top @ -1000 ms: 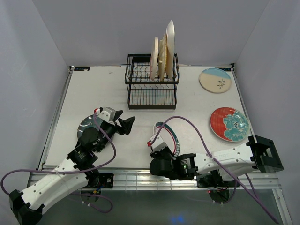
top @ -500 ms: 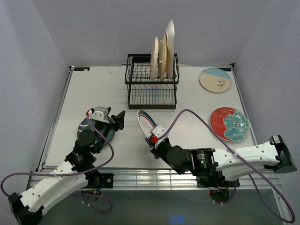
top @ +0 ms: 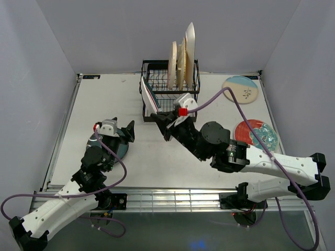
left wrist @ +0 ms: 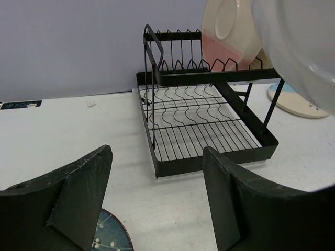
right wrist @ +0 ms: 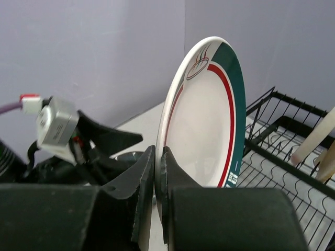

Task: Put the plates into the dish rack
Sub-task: Pick up the plate from the corner of the board, then insert the plate into the dish rack.

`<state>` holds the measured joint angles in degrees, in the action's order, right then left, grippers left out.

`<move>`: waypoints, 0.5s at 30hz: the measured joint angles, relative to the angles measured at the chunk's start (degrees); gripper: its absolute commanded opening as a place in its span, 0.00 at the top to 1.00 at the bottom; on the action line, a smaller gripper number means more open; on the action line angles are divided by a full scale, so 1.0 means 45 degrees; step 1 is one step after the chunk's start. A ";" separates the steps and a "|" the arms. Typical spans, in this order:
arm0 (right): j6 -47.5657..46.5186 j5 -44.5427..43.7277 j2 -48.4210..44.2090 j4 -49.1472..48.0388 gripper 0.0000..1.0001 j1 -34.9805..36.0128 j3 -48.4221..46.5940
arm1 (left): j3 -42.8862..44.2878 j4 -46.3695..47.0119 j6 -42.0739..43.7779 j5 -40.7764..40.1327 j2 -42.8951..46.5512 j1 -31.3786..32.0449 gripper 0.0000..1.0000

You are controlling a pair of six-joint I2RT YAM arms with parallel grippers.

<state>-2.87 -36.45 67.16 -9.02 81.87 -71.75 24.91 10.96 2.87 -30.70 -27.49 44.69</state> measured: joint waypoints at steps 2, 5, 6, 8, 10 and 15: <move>0.0146 0.0821 0.0427 0.0160 0.92 -0.0845 -0.0753 | 0.0000 0.0053 0.0078 0.0000 0.0063 0.0000 0.20; 0.0316 0.1739 0.1020 0.0568 0.92 -0.1855 -0.1807 | 0.0000 0.0058 0.0160 0.0000 0.0112 0.0000 0.20; 0.0374 0.2006 0.1234 0.0670 0.92 -0.2093 -0.2166 | 0.0000 0.0058 0.0175 0.0005 0.0121 0.0000 0.20; 0.0573 0.2521 0.1651 0.0772 0.92 -0.2545 -0.2851 | 0.0000 0.0063 0.0204 0.0005 0.0121 0.0000 0.20; 0.0801 0.2963 0.2084 0.0821 0.92 -0.2973 -0.3507 | 0.0000 0.0058 0.0238 0.0005 0.0121 0.0000 0.20; 0.1438 0.4012 0.2987 0.0797 0.92 -0.4177 -0.4561 | -0.0005 0.0058 0.0277 0.0010 0.0136 0.0000 0.20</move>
<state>3.60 -18.39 80.60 -5.43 63.07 -92.27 24.88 11.22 4.12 -30.65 -26.87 44.69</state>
